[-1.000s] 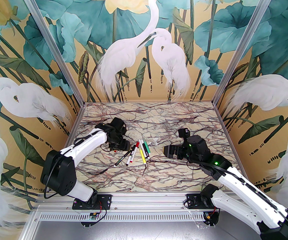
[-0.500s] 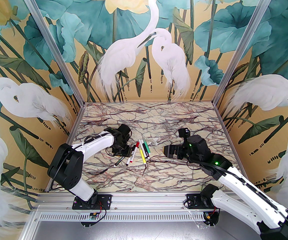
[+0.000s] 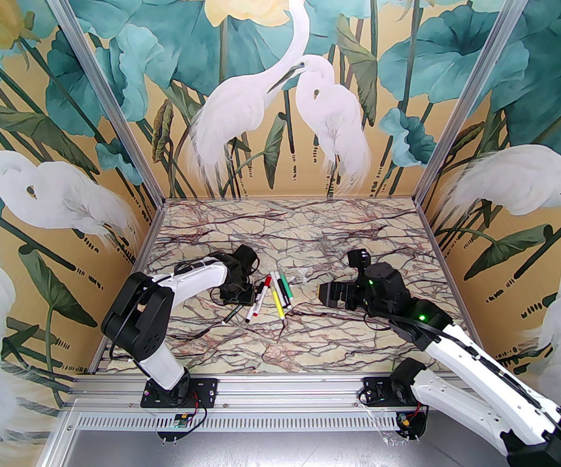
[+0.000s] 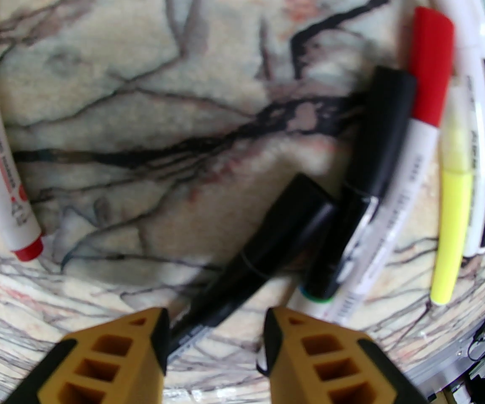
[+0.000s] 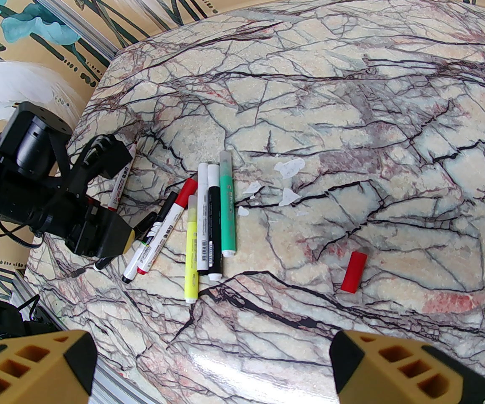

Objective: Open the pen caps

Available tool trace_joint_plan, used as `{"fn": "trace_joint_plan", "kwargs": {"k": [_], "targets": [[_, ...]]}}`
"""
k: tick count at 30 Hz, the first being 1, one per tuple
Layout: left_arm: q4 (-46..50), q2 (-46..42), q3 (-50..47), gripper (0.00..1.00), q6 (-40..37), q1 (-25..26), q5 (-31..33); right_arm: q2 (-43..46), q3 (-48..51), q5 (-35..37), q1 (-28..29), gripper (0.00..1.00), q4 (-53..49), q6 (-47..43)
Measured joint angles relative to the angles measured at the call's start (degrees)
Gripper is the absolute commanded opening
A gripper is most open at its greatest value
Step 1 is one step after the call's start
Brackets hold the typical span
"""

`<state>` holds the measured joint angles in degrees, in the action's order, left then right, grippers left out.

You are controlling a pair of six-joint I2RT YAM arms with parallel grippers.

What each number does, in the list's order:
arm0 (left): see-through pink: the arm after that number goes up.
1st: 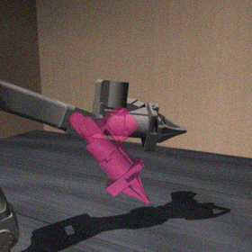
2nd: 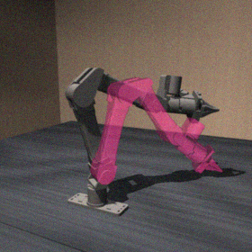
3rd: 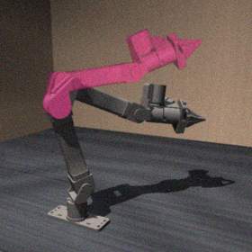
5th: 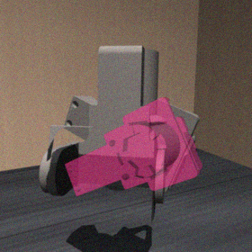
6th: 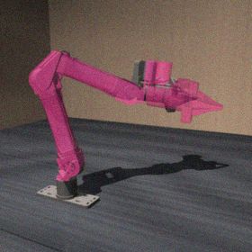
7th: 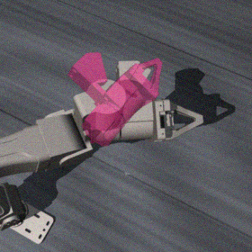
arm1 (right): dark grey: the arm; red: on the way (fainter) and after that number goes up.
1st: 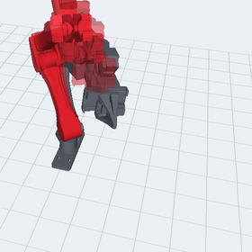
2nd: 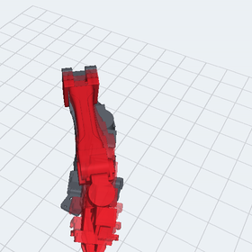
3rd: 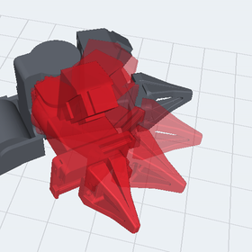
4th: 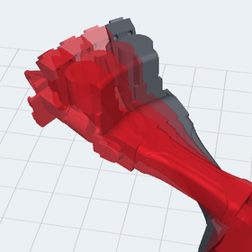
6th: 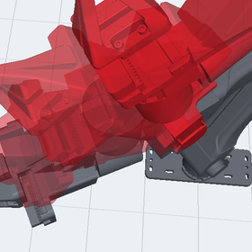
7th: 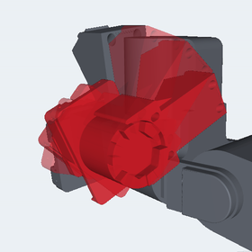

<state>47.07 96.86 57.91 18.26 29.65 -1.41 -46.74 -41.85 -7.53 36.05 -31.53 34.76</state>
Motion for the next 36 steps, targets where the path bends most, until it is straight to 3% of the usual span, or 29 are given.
{"fn": "trace_joint_plan", "kwargs": {"k": [3, 11, 19, 36], "targets": [[-0.2, 0.0, -0.5, 0.41, 0.4, 0.0, 0.0, 0.0, 0.0, 0.0, 0.0, 1.0, 0.0, 0.0], [-0.8, 0.0, -1.2, 0.27, 2.6, 0.0, 1.3, -0.2, 0.0, 0.0, 0.0, 1.0, 0.0, 0.0], [-1.6, 0.0, -2.4, 0.3, 4.3, 1.3, 3.1, -0.7, 0.0, 0.0, 0.0, 1.0, 0.2, 0.2], [-1.9, -2.9, -3.2, 0.18, 6.2, 3.8, 7.6, -0.7, 0.0, 0.0, 0.0, 0.99, 1.1, 2.9]]}}
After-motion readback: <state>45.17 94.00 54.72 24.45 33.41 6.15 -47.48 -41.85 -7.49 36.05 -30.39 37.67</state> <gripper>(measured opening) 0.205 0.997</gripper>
